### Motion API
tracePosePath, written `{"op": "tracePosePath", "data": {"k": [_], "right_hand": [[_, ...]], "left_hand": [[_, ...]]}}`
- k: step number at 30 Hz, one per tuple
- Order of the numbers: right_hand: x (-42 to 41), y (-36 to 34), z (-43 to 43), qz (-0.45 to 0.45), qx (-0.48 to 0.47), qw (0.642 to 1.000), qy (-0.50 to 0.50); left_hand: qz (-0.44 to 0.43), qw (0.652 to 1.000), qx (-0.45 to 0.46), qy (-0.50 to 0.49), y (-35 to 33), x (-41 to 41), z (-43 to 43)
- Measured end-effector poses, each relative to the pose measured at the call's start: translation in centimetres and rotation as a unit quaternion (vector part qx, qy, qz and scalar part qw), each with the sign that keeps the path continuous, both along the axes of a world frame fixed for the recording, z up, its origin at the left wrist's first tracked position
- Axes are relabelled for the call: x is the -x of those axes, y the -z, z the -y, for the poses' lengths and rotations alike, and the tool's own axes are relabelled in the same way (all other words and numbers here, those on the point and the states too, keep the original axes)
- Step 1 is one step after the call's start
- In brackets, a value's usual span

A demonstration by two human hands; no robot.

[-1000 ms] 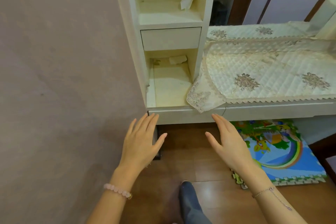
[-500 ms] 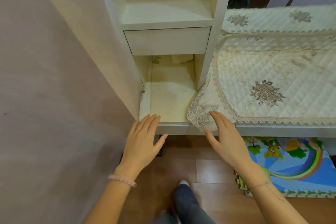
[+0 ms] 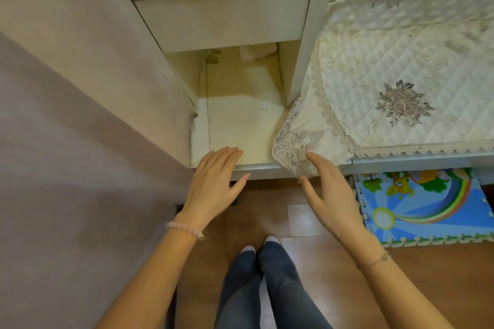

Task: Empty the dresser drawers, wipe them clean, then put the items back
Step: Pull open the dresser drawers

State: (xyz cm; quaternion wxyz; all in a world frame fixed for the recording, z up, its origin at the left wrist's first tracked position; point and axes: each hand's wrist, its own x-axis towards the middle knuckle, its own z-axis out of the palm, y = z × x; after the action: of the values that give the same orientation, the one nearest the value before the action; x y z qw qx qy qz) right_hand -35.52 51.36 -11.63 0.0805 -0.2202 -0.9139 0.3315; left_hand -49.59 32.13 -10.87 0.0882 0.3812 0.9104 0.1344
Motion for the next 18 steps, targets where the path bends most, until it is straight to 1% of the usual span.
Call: {"op": "tracePosePath", "data": {"k": [3,5,7,9,10,12,14,15,17,18], "right_hand": [[-0.8,2.1,1.5,-0.039,0.051,0.996,0.062],[-1.2,3.7,2.9,-0.069,0.120,0.982,0.129],[-1.4,5.2,4.6,-0.089,0.214,0.948,0.218],[-0.9,7.0,6.0,-0.081,0.311,0.899,0.298],[-0.4,8.0,6.5,-0.075,0.366,0.867,0.330],[0.8,10.0,7.1,-0.065,0.491,0.784,0.374],[2.3,11.9,7.4,-0.062,0.599,0.700,0.383],[3.0,12.8,7.5,-0.076,0.651,0.652,0.382],[4.6,14.1,7.7,-0.112,0.728,0.555,0.385],[5.2,14.6,7.7,-0.128,0.750,0.516,0.393]], "left_hand": [[0.010,0.999,-0.014,0.027,1.6,1.4,-0.2],[0.020,0.998,-0.008,0.052,2.9,2.2,-0.1],[0.025,0.997,0.000,0.075,4.2,2.9,0.3],[0.020,0.995,0.001,0.095,5.1,3.4,0.7],[0.014,0.994,0.000,0.106,5.5,3.7,1.0],[-0.001,0.992,-0.007,0.129,5.9,4.0,1.4],[-0.012,0.989,-0.019,0.145,6.3,4.3,1.6],[-0.014,0.988,-0.024,0.149,6.4,4.4,1.6],[-0.017,0.987,-0.036,0.154,6.7,4.6,1.7],[-0.018,0.987,-0.041,0.157,6.8,4.6,1.8]]}}
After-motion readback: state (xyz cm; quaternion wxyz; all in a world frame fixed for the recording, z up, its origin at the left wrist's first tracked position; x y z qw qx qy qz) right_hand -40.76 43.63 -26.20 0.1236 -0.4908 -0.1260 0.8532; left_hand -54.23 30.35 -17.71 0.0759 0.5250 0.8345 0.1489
